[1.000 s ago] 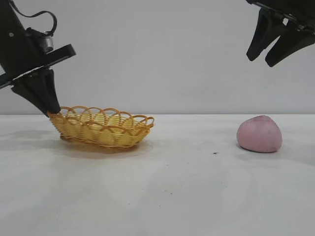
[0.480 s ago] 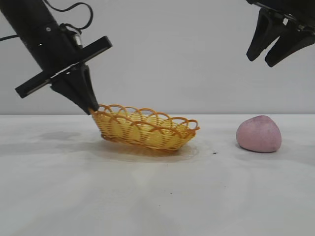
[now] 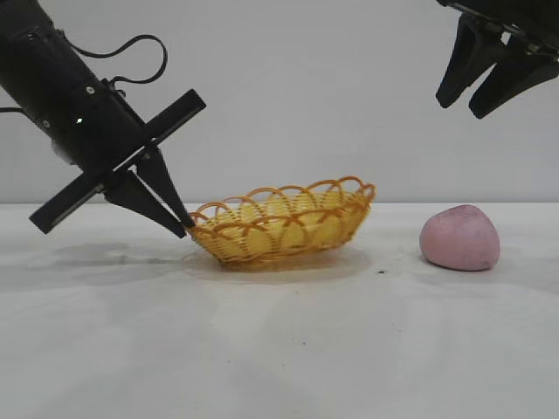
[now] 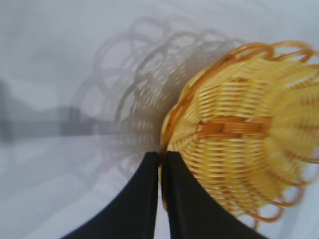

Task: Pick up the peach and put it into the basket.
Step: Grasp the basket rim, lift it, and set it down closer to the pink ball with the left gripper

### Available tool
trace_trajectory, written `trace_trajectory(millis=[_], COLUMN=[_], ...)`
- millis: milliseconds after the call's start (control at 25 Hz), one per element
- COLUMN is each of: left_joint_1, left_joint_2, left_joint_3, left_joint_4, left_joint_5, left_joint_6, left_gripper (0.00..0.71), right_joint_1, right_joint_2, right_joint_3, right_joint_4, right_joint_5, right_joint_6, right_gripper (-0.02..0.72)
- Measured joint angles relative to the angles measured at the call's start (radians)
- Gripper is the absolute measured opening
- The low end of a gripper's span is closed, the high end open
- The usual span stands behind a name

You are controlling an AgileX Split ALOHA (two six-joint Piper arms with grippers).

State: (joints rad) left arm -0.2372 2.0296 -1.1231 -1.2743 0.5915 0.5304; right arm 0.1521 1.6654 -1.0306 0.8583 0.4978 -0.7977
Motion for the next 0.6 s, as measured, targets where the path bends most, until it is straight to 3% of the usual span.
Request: trace_trajectory(millis=[440,480,520,600], left_joint_1=[-0.001,-0.001,-0.001,-0.001], left_joint_2=[-0.017,-0.023,-0.028,-0.037], left_joint_3=[0.000,0.000,0.000,0.000], left_joint_4=[-0.011,-0.005,0.009,0.020], left_joint_5=[-0.024,-0.024,-0.025,-0.025], left_joint_6=[0.052,0.052,0.052,0.052], left_gripper=[0.000,0.049,0.049,0.174], right_joint_1=[0.000,0.000,0.000,0.000], right_joint_2=[0.000,0.000,0.000,0.000], right_joint_3=[0.000,0.000,0.000,0.000], right_joint_4=[0.004,0.004,0.004,0.004], right_joint_5=[0.000,0.000,0.000,0.000], right_joint_6=[-0.002,-0.002,-0.002,-0.002], right_gripper=[0.302,0.302,0.302,0.302])
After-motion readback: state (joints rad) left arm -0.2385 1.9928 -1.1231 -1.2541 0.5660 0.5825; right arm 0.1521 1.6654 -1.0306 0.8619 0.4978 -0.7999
